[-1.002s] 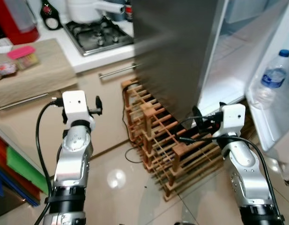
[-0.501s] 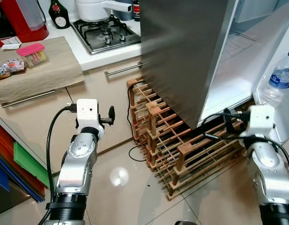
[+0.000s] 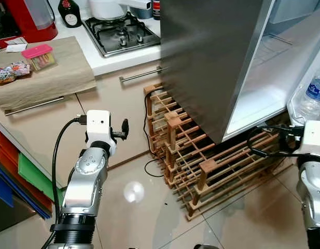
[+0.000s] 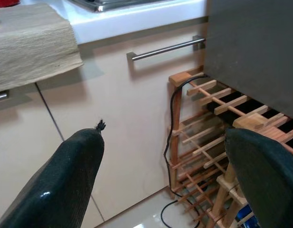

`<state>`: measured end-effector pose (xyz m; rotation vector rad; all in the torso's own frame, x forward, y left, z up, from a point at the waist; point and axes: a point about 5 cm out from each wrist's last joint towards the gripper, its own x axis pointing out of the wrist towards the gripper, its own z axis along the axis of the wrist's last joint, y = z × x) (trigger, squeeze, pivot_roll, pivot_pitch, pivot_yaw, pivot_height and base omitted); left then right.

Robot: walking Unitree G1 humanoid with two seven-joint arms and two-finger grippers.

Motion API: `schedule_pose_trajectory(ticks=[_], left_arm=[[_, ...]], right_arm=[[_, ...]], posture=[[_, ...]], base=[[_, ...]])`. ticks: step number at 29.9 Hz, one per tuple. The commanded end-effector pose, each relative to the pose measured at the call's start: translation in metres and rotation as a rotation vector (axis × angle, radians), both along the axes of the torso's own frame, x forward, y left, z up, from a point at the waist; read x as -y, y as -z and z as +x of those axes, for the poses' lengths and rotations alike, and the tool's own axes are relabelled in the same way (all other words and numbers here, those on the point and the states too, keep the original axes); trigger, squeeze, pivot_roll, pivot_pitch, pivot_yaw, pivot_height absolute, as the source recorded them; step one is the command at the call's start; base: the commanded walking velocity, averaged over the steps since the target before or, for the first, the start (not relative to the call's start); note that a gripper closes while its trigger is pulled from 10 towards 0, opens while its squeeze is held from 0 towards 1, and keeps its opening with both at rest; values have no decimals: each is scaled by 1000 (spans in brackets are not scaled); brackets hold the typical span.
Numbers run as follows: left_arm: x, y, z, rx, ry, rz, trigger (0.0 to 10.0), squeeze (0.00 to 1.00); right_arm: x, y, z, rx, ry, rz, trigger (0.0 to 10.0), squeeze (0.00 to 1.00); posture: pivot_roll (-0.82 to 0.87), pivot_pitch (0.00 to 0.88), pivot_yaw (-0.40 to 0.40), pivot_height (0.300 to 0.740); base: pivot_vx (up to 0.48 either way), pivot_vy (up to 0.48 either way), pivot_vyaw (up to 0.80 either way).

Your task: Restocking fridge

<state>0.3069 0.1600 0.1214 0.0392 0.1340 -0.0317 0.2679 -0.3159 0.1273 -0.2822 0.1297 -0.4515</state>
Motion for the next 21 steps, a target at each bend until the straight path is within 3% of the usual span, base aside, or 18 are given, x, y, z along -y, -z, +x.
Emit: schedule_pose_trajectory(ticks=[1, 3, 8, 11, 12, 14, 15, 16, 18, 20, 21], left_arm=[[-3, 6, -2, -33, -3, 12, 10000, 0], [-3, 6, -2, -33, -2, 11, 10000, 0], [-1, 6, -4, -34, 1, 9, 10000, 0], [-1, 7, -4, -37, 1, 8, 10000, 0], [0, 7, -3, -38, 2, 8, 10000, 0], [1, 7, -3, -37, 4, 5, 10000, 0], [1, 7, -3, -37, 4, 5, 10000, 0], [3, 6, -2, -30, 4, -2, 10000, 0], [4, 5, -1, -19, 1, -7, 10000, 0], [4, 4, 0, -9, -4, -14, 10000, 0], [5, 4, 1, -5, -4, -26, 10000, 0]], right_arm=[[14, -1, -5, -5, 66, 15, 10000, 212], [18, -1, -6, -9, 76, 12, 10000, 212], [78, -16, -28, -41, 253, -82, 10000, 220], [92, -27, -33, -27, 307, -119, 10000, 216], [87, -32, -29, 0, 280, -127, 10000, 220], [58, -37, -13, 69, 144, -103, 10000, 216], [58, -37, -13, 69, 144, -103, 10000, 216], [27, -35, 1, 112, 9, -54, 10000, 216], [-3, -31, 9, 142, -103, 1, 10000, 212], [-22, -27, 13, 160, -170, 42, 10000, 224], [-41, -22, 17, 165, -240, 78, 10000, 227]], posture=[[-163, 43, 95, 740], [-163, 43, 95, 740], [-165, 48, 92, 740], [-168, 48, 92, 740], [-173, 48, 92, 740], [-175, 44, 90, 740], [-175, 44, 90, 740], [-175, 42, 89, 740], [-172, 40, 87, 740], [-170, 36, 88, 740], [-161, 28, 90, 740]], base=[[0, 0, 0], [0, 0, 0], [0, 0, 0], [0, 0, 0], [0, 0, 0], [0, 0, 0], [0, 0, 0], [0, 0, 0], [0, 0, 0], [0, 0, 384], [0, 0, 744]])
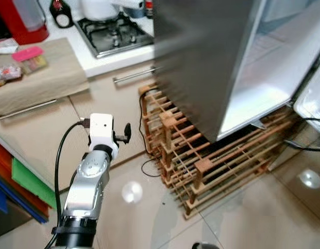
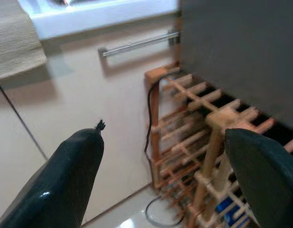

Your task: Restocking fridge

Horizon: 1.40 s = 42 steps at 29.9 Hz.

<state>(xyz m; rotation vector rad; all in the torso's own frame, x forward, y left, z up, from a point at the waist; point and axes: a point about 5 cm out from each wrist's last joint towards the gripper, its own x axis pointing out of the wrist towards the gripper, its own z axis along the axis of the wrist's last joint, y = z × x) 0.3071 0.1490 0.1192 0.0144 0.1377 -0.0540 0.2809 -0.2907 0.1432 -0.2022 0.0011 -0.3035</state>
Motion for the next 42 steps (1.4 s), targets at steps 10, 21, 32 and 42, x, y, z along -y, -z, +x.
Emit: schedule_pose_trajectory(ticks=[10, 21, 32, 42], left_arm=[[-7, -5, 5, 94, -100, 83, 10000, 0], [-4, -1, -3, 133, -181, 80, 10000, 0], [-31, 1, -13, 100, -220, 97, 10000, 0], [-55, -10, -69, 178, -131, 80, 10000, 0]], right_arm=[[-82, 30, 6, -6, -266, 199, 10000, 243], [-139, 49, 12, -81, -503, 286, 10000, 259], [-124, 46, 19, -47, -425, 241, 10000, 290], [-104, 20, 1, 124, -341, 149, 10000, 345]], posture=[[-113, 8, 104, 740], [-69, 0, -13, 740], [-29, 6, -17, 740], [-42, 15, 27, 740]], base=[[0, 0, 678], [0, 0, 603], [0, 0, 561], [0, 0, 516]])
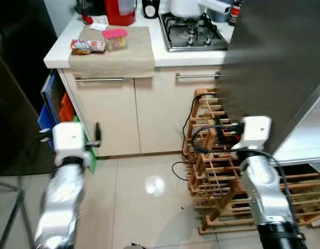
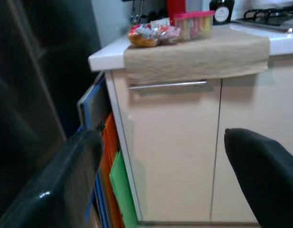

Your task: Restocking fridge

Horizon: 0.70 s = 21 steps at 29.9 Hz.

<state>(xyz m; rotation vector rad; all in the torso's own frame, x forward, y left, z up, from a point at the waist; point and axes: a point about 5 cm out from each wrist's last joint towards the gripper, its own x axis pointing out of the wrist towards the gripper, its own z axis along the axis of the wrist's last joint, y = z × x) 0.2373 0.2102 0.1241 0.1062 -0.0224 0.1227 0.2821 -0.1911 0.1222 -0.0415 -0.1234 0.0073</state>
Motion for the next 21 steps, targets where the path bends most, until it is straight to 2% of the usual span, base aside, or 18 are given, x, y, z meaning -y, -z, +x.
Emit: schedule_pose_trajectory(ticks=[1, 3, 4, 5, 7, 9, 10, 12, 13, 18, 20, 21], left_arm=[[15, -7, 0, 16, 71, -11, 10000, 0], [30, -13, 4, 30, 131, 16, 10000, 0], [36, -18, 12, 60, 153, 49, 10000, 0], [36, -18, 12, 60, 153, 49, 10000, 0], [36, -24, 23, 79, 163, 40, 10000, 0], [35, -32, 30, 98, 178, 48, 10000, 0], [32, -35, 37, 92, 175, 63, 10000, 0], [31, -35, 40, 84, 168, 73, 10000, 0], [28, -39, 48, 82, 134, 59, 10000, 0], [32, -43, 52, 96, 134, 47, 10000, 0], [34, -38, 53, 87, 105, -5, 10000, 0], [34, -38, 53, 87, 105, -5, 10000, 0]], right_arm=[[-6, 4, -6, -9, -27, 12, 10000, 349], [-10, 12, -11, -37, -40, 13, 10000, 353], [-17, 22, -9, -90, -72, 36, 10000, 353], [-17, 22, -9, -90, -72, 36, 10000, 353], [-23, 22, -1, -96, -75, 49, 10000, 341], [-26, 20, 5, -99, -76, 56, 10000, 290], [-28, 18, 9, -93, -71, 55, 10000, 271], [-29, 18, 10, -92, -70, 54, 10000, 263], [-29, 17, 11, -84, -64, 66, 10000, 259], [-36, 18, 14, -78, -84, 66, 10000, 255], [-41, 19, 16, -82, -110, 64, 10000, 259], [-41, 19, 16, -82, -110, 64, 10000, 259]], posture=[[-37, 21, 21, 740], [-29, 22, 16, 740], [-25, 20, 17, 740], [-25, 20, 17, 740], [-16, 14, 25, 740], [-14, 9, 31, 740], [-10, 0, 39, 740], [-10, 0, 39, 740], [-4, 0, 43, 740], [0, 0, 41, 740], [9, 0, 22, 740], [9, 0, 22, 740]], base=[[0, 0, 519], [0, 0, 513], [0, 0, 519], [0, 0, 519], [0, 0, 566], [0, 0, 0], [304, 371, 0], [304, 371, 0], [315, 364, 0], [316, 361, 0], [306, 369, 0], [296, 379, 0]])
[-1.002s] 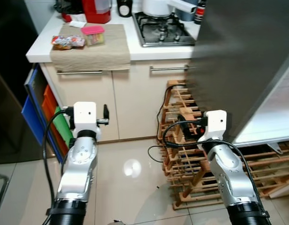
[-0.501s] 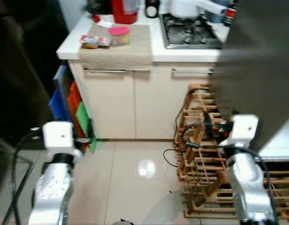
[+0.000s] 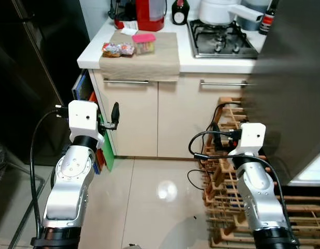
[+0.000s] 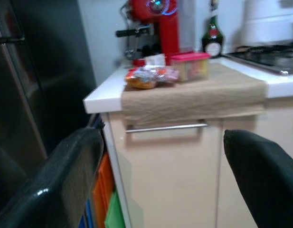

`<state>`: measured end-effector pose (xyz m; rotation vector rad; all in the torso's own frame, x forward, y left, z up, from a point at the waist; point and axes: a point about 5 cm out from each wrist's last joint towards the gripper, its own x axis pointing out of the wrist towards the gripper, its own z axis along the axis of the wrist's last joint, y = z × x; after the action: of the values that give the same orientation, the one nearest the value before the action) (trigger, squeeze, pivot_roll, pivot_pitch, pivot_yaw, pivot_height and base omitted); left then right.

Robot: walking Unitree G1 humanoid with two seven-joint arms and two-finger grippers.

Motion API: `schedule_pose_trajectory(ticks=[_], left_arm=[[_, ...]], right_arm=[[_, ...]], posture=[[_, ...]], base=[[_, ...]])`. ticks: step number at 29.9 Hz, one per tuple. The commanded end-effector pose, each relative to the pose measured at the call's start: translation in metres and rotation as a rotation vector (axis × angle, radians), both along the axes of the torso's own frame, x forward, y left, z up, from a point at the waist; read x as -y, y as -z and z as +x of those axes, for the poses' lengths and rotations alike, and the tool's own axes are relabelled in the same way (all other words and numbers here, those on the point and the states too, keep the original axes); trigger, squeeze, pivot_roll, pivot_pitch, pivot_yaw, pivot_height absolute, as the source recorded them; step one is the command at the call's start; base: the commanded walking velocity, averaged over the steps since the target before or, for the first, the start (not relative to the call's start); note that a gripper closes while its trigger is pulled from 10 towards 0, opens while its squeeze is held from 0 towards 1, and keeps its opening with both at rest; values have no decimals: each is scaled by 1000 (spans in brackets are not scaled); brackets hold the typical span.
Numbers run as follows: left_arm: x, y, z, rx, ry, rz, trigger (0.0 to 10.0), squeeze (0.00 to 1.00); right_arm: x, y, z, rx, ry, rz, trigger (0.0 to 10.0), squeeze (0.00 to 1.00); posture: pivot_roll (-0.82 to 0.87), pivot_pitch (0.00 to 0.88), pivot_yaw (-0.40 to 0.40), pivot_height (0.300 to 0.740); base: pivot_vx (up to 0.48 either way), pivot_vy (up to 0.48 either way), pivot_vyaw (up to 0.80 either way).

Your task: Restocking fridge

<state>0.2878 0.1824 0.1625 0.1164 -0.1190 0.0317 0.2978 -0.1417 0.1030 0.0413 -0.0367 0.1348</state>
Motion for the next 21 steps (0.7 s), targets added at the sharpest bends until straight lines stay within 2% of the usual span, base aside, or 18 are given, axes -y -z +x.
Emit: schedule_pose_trajectory(ticks=[1, 8, 13, 18, 21], left_arm=[[6, 2, 5, -8, -20, -40, 10000, 0], [4, -4, 8, 11, -30, -21, 10000, 0], [5, -1, 13, -28, 18, 20, 10000, 0], [7, 0, 15, -33, 27, 20, 10000, 0], [10, -2, 17, -28, 41, 17, 10000, 0]], right_arm=[[7, 2, 3, -3, 7, -13, 10000, 255], [3, 1, 7, -2, -35, -29, 10000, 255], [0, -1, 8, 11, -30, -16, 10000, 259], [-4, -1, 8, 9, -24, -20, 10000, 271], [-4, -3, 10, 20, -14, -12, 10000, 271]], posture=[[18, 0, 9, 740], [34, 0, -16, 740], [31, 0, -15, 740], [22, 0, 2, 740], [16, 0, 11, 740]], base=[[300, 375, 0], [301, 374, 0], [361, 311, 0], [433, 0, -800], [435, 0, 0]])
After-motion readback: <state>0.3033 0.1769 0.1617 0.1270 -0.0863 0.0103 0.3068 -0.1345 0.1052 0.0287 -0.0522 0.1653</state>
